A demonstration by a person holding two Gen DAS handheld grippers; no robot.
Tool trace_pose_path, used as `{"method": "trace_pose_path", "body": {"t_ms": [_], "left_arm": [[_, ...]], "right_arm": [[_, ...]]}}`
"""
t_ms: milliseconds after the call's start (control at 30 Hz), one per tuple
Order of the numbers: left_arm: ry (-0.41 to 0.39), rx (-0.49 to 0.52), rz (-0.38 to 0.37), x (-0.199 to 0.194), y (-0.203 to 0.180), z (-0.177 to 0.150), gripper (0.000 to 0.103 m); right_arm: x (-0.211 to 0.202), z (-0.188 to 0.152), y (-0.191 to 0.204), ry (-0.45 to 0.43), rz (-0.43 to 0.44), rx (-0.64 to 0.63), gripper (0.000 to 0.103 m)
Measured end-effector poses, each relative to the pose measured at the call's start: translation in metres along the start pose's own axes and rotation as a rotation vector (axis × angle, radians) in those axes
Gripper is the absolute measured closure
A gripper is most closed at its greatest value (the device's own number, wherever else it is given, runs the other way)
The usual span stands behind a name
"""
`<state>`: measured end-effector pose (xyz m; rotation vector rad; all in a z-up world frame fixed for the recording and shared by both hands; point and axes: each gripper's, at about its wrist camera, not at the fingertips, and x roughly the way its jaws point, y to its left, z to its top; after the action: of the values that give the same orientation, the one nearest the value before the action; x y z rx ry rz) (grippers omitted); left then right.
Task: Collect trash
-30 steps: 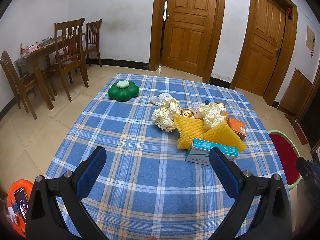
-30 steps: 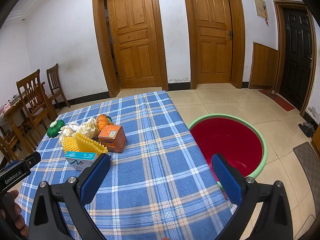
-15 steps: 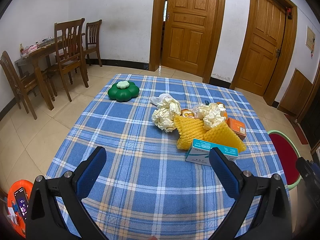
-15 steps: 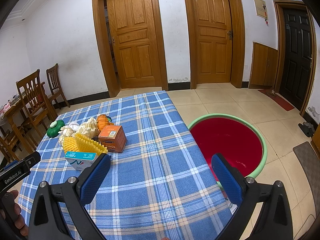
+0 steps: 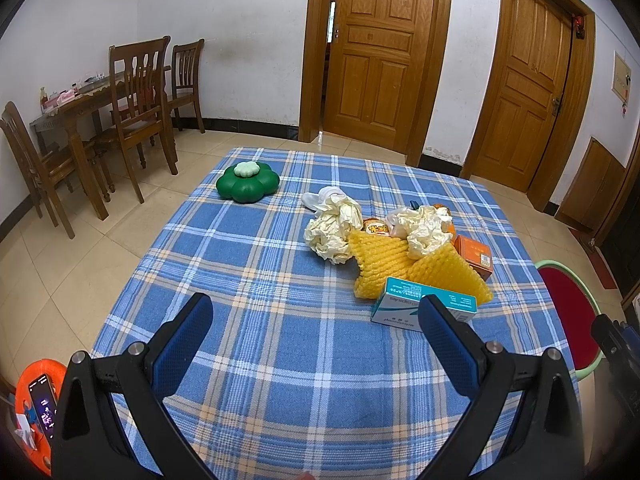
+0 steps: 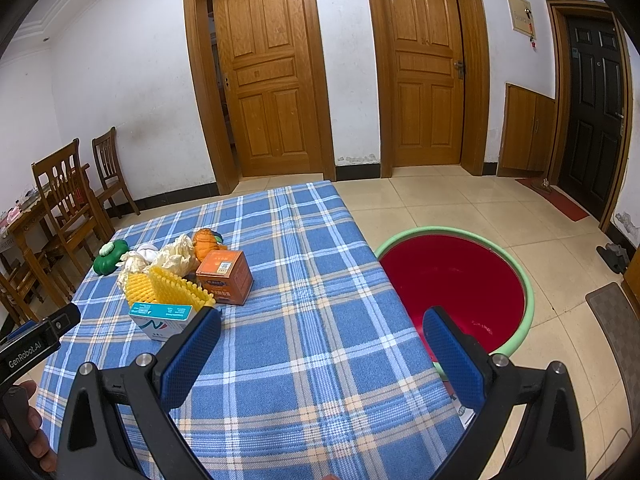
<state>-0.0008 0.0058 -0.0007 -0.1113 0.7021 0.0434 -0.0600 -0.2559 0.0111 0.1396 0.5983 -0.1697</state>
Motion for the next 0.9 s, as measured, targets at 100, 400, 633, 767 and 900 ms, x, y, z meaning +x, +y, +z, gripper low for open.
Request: {"method": "trace_pose_path", "body": {"t_ms": [100,400,633,767,900], "left_arm": [[0.000,-0.001,-0.001,0.000,0.000,0.000,0.002],[0.003,-0.007,0.003,0.000,0.006,-0.003,0.002],[0.005,-0.004,0.003,0.001,0.007,-0.004,0.002],[0.007,-0.004,0.004,0.002,0.009,-0.005,0.002],[0.018,-0.009,0.002,0.010,0.013,-0.002,0.002]], "right_arm": [[0.000,0.000,0.000,-0.001,-0.001,0.000,0.000],[0.001,0.000,0.000,0.001,0.000,0.001,0.000],[0.003,-0.002,0.000,0.006,0.001,0.003,0.000],[0.006,-0.007,-0.001,0.006,0.001,-0.003,0.000],[0.011,-0.004,0.001,0.014,0.013,-0.001,0.000]]}}
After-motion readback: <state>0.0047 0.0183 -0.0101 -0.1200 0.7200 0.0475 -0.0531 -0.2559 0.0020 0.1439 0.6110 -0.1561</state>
